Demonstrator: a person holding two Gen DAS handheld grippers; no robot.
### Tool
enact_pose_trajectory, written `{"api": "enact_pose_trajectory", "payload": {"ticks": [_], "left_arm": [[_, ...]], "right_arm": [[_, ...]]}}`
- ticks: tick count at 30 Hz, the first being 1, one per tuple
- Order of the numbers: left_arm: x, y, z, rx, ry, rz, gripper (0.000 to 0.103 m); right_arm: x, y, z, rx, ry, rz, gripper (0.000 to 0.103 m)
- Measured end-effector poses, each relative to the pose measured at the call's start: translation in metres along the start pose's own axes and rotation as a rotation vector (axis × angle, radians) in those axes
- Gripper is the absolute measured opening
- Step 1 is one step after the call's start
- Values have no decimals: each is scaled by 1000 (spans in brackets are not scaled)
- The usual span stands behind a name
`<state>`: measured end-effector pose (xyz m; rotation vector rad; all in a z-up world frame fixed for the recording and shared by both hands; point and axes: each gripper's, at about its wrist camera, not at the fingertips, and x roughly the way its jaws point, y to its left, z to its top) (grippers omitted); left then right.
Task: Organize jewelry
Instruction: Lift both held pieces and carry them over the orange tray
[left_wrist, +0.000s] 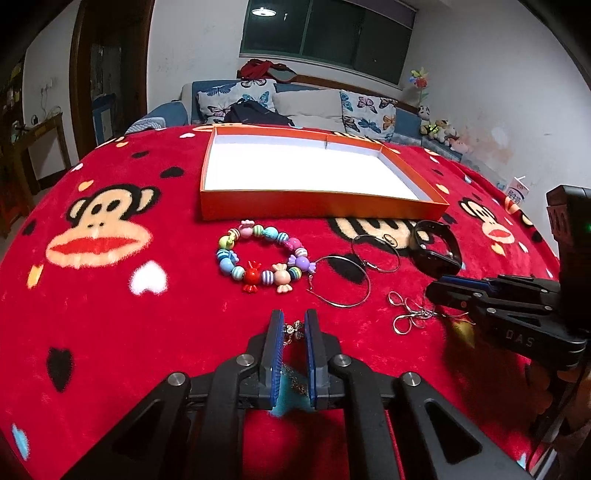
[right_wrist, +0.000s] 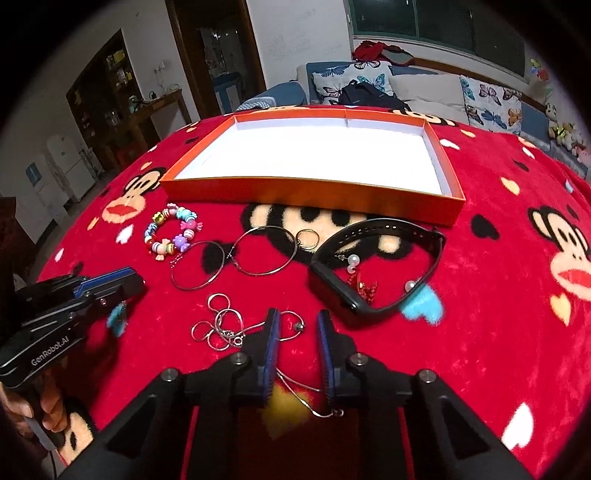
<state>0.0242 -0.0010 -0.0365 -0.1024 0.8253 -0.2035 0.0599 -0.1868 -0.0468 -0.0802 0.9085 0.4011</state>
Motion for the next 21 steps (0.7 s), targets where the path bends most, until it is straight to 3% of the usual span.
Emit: {"api": "enact_pose_trajectory", "payload": {"ticks": [5,9,12,21], "left_arm": [[2,4,1,-11,7,-8,11],[-1,5,1,-20,-4,-8,11],[-7,2,2,-3,-13,3,11],[-45,10,28,-18,-61,-62,11]], "right_arm": [[-2,7,-2,-55,-12,-44,9],[-10,6,-1,-42,-43,-30,9],[-24,3,3,-18,-70,3,9],[-77,2,38,0,-187,111,9]]}}
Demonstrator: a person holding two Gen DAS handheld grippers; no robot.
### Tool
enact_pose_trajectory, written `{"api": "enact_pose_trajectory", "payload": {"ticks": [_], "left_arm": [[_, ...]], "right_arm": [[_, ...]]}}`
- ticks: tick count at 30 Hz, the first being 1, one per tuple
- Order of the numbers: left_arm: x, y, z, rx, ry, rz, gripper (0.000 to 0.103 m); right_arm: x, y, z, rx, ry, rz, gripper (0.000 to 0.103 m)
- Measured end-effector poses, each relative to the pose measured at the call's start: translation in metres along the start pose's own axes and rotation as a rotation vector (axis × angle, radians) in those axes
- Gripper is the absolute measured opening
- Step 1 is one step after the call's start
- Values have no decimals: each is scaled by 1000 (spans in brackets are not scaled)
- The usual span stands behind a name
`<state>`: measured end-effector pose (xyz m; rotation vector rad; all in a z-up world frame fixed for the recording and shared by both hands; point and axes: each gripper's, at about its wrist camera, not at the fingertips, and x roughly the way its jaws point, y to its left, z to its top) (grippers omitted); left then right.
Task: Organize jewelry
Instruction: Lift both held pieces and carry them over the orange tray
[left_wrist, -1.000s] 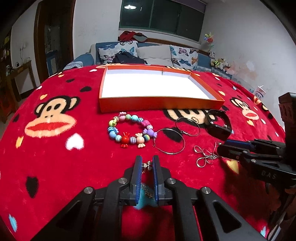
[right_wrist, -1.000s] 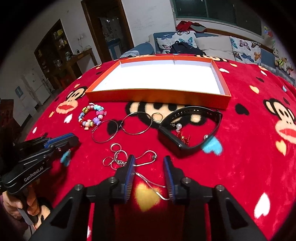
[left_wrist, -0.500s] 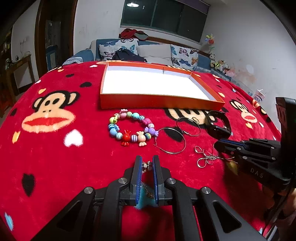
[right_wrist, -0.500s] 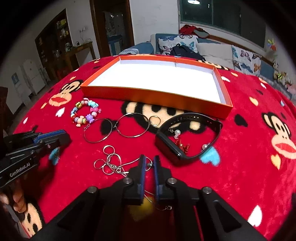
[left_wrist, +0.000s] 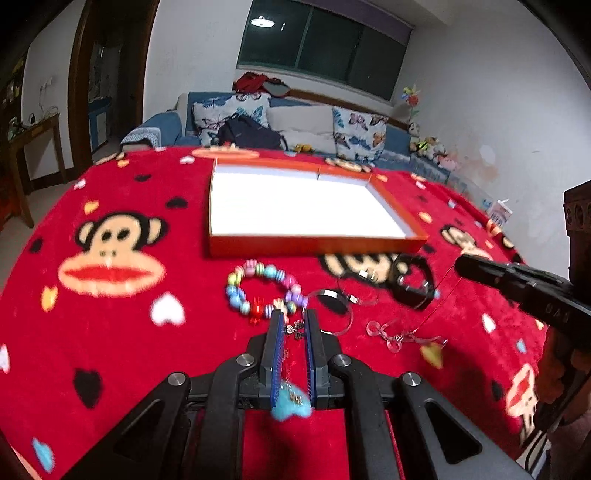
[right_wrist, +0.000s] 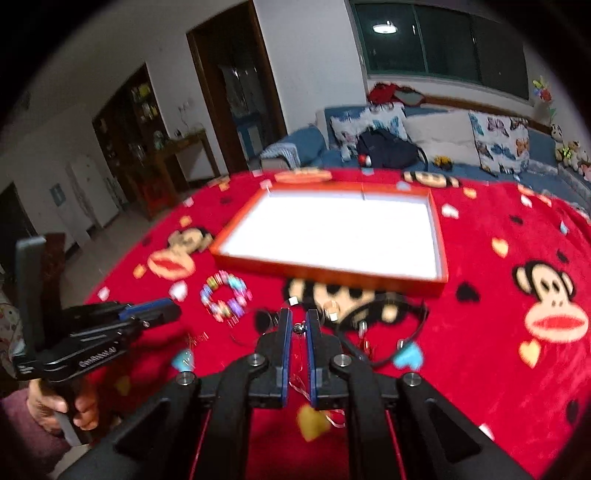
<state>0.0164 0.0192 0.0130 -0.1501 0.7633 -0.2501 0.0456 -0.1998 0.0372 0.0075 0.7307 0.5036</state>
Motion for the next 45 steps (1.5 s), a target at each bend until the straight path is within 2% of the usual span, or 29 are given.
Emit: {"api": "enact_pose_trajectory", "payload": {"ticks": [11,19,23,30,36,45], "left_arm": [[-51,0,73,49,-108,-18,11],[-72,-13,139,117,-187,3,11],[-77,-20,177,156,-235,21,11],[-66,-21,226,187,-250,50,11],[-41,-15,238,200,-230,79,11],[18,6,215,171,-121,89,11]], "right_arm": [[-51,4,64,-40,-171,36,9],[-64,-4,107,-77,-274,-26,9],[-59,-12,124,-88,-293,-64,9],[-36,-37,134,-73,-267,-143,9],[-10,-63,127,-12,-216,-158,9],[6,-73,109,29,-141,-167,9]]}}
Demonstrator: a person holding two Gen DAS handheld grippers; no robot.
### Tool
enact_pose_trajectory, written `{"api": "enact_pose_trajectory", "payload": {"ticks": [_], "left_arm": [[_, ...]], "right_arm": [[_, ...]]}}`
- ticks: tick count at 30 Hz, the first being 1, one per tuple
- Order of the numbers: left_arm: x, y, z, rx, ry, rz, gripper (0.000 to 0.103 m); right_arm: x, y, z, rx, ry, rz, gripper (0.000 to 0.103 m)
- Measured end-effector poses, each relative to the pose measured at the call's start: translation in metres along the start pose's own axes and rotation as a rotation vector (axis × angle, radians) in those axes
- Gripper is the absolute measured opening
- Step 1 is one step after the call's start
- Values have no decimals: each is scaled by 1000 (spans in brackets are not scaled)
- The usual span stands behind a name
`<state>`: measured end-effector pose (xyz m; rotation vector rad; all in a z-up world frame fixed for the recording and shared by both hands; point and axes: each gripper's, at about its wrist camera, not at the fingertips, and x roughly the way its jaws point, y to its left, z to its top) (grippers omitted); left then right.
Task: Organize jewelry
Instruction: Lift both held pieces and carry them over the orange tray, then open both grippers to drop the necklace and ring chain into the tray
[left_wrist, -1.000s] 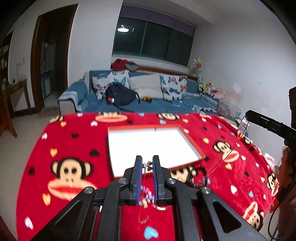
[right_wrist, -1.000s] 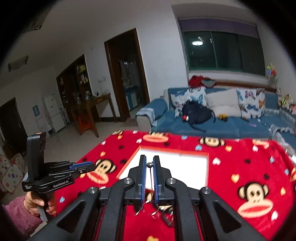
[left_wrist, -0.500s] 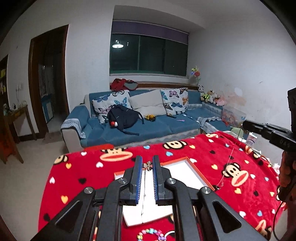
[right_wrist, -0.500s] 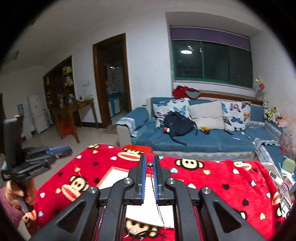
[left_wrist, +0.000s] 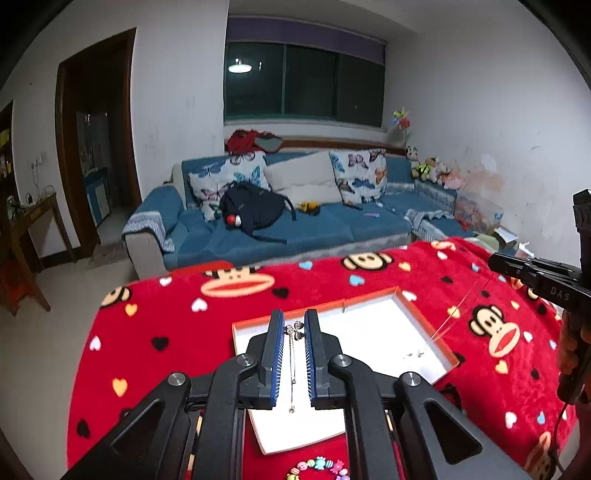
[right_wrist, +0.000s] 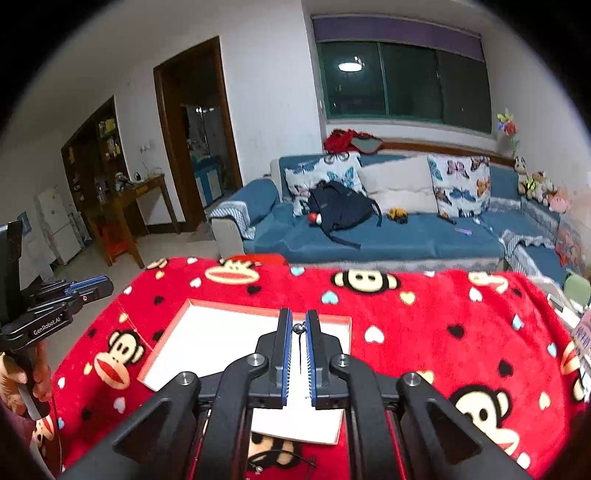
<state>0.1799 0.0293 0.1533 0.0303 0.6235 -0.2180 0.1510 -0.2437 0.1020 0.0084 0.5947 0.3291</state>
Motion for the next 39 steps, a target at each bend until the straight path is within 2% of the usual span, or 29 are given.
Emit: {"api": "enact_pose_trajectory", "payload": {"ticks": [14,23,25,26,27,29,32,35,39], "left_arm": [[110,1,-93,-1,244,5,11],[140,3,-119,-19,321,3,14],[140,2,-120,-18,324,-5,21],[141,2,-121,-17,322,-8,35],[137,-1,-120,-13,316,-4,50],[132,-4,-118,-3,295,7,58],[124,-9,-116,13,278,22,58],[111,-10,-113,13,257,33,67],[88,-8,-112,2,227,45,79]], "right_arm": [[59,-10,-64,50,225,-14,9],[71,-11,-79,59,287,-4,10],[71,-9,-80,45,296,-8,13],[70,-8,-80,38,294,-14,21],[68,-7,-80,32,287,-22,35],[63,-6,-79,27,269,-26,54],[49,-5,-78,38,244,-20,56],[35,-1,-80,53,236,-8,66],[20,11,-92,35,253,1,67]]}}
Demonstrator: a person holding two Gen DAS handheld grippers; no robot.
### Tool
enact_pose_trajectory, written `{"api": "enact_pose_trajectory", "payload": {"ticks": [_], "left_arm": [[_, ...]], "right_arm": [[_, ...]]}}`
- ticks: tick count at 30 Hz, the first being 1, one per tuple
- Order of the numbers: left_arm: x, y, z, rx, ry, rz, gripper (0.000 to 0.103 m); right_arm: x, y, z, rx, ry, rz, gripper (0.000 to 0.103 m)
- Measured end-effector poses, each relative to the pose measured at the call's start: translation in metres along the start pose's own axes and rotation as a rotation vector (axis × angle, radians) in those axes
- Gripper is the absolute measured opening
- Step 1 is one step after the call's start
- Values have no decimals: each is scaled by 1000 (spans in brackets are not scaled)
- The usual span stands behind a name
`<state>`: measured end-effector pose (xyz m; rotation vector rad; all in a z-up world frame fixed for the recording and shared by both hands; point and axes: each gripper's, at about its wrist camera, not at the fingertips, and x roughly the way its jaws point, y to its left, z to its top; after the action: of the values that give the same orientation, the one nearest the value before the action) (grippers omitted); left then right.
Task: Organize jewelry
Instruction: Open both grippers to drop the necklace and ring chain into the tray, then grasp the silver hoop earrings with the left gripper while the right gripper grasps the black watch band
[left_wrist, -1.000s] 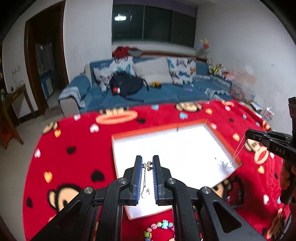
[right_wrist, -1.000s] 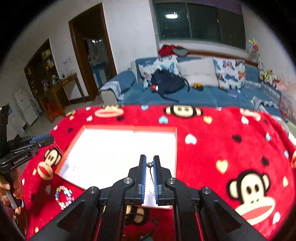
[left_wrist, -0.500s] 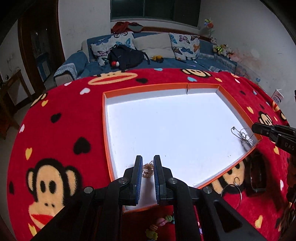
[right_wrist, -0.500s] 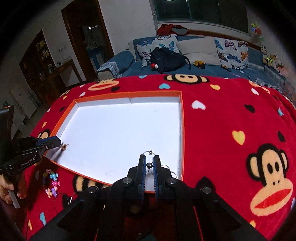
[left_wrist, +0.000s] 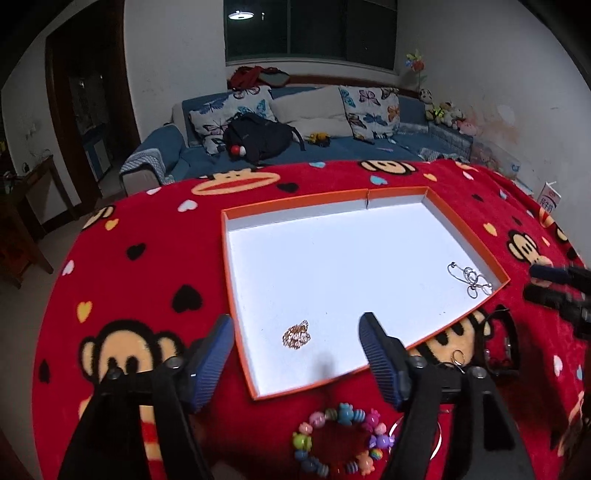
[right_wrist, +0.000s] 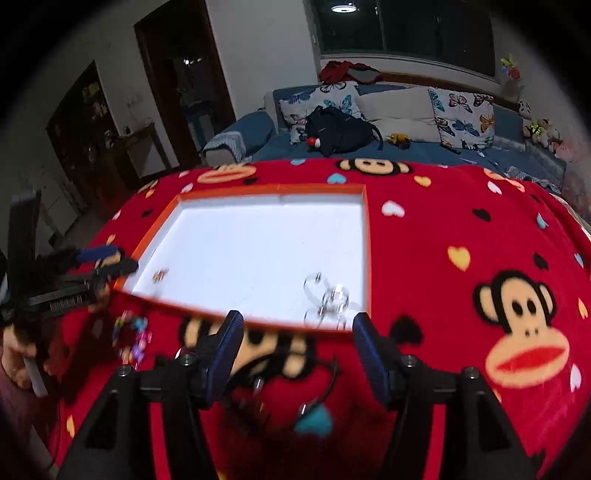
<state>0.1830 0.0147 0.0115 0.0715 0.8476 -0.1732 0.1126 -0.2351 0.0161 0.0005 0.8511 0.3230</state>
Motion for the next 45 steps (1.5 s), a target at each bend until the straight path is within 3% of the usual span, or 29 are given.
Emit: {"api": "enact_pose_trajectory", "payload": {"ticks": [10,20,26,33,37,41,45], "left_arm": [[-38,5,-30,-18,-36,0,82],[-43,16,-48,-49,-34,-28,82],[-42,19,-52,-42,-34,-54,83],[-46,11,-68,17,-39,-93,83],[-47,2,-78,63,-28,-119,83],[-49,-15,-84,122,-21,-174,83],[-46,-47,-83,215,11,-277,83]], "right_arm": [[6,14,-54,101,111,20,70],[27,25,-59,219,119,-54,83],[36,29,-54,274,92,-144,83],[42,40,-53,204,86,-215,83],[42,42,-55,140,80,-252,73],[38,37,-57,124,84,-232,63],[32,32,-58,133,91,-199,57]]}}
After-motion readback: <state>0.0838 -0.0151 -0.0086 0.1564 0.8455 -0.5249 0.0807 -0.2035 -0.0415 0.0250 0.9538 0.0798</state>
